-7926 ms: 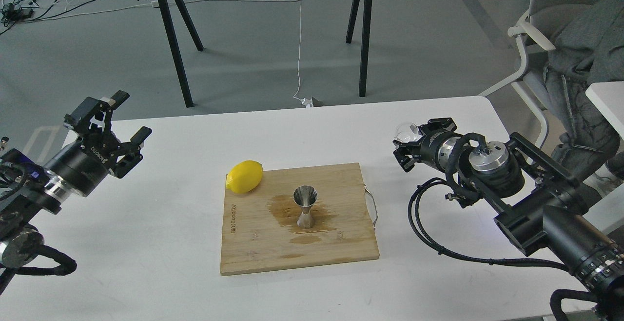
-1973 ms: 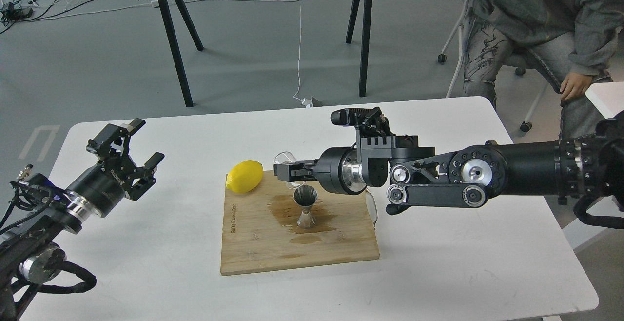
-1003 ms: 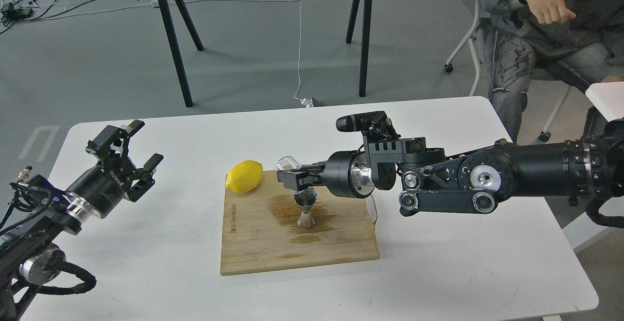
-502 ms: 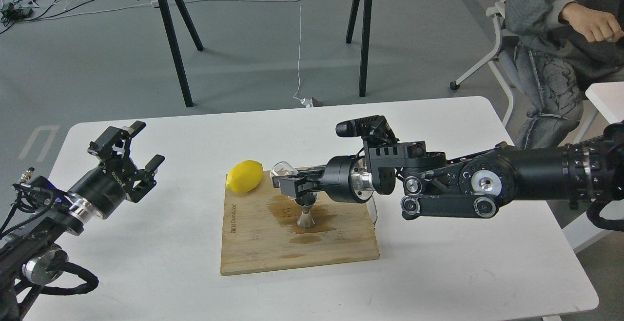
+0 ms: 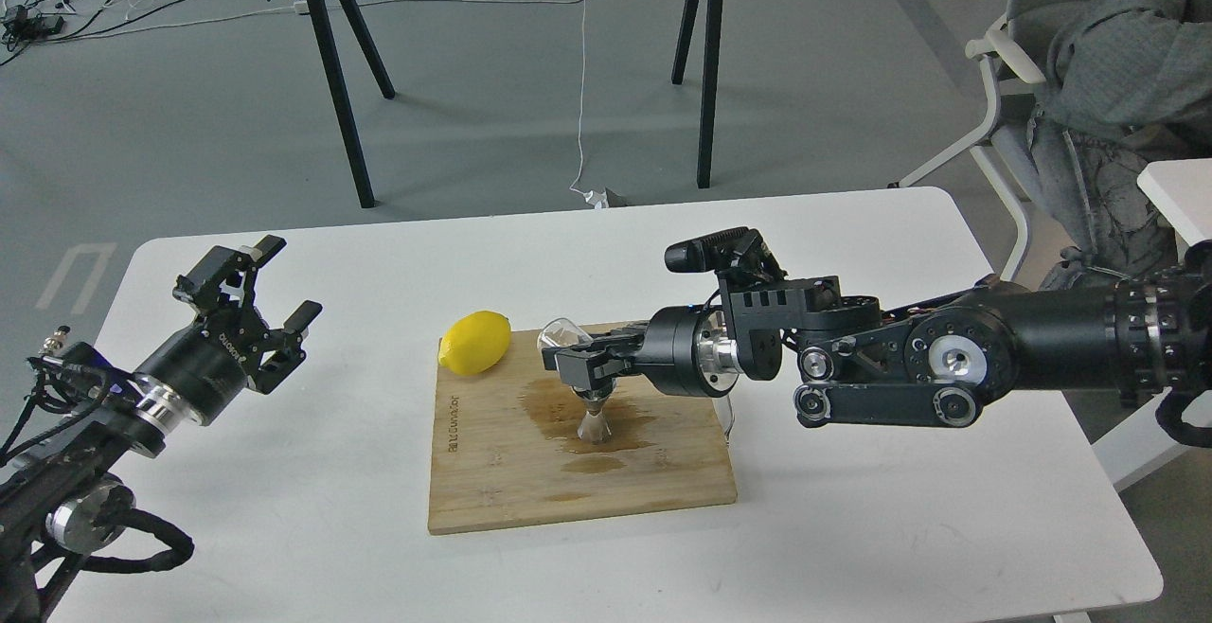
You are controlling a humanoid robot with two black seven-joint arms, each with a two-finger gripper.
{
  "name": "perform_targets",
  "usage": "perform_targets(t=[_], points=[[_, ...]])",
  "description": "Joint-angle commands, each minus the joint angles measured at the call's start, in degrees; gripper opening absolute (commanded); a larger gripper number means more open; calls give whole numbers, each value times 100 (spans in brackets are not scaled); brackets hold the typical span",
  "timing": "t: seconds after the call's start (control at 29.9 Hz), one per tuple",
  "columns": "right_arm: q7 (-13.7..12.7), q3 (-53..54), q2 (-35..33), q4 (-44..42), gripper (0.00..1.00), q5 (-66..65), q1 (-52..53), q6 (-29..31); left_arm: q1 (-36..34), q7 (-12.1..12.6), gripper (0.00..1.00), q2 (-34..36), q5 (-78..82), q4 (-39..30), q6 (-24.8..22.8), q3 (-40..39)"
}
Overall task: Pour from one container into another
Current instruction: 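Hold the glass cup tilted over the jigger mouth with the right gripper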
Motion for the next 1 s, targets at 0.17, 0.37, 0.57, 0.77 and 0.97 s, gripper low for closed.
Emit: perform_targets(t=[0.17, 0.37, 0.57, 0.77, 0.97], points=[[97, 1, 8, -9, 37, -16, -8, -119, -2, 0, 99, 7, -8, 0, -8, 5], [97, -8, 8, -9, 37, -16, -87, -154, -2, 0, 99, -2, -8, 0, 1, -3], [71, 115, 8, -35, 37, 81, -350, -181, -2, 0, 99, -2, 1, 0, 1, -3], [80, 703, -1, -35, 37, 441, -869, -286, -2, 0, 99, -45, 1, 8, 1, 5], [97, 853, -36, -35, 36, 450, -966, -418, -11, 0, 99, -63, 1, 79, -8, 5]])
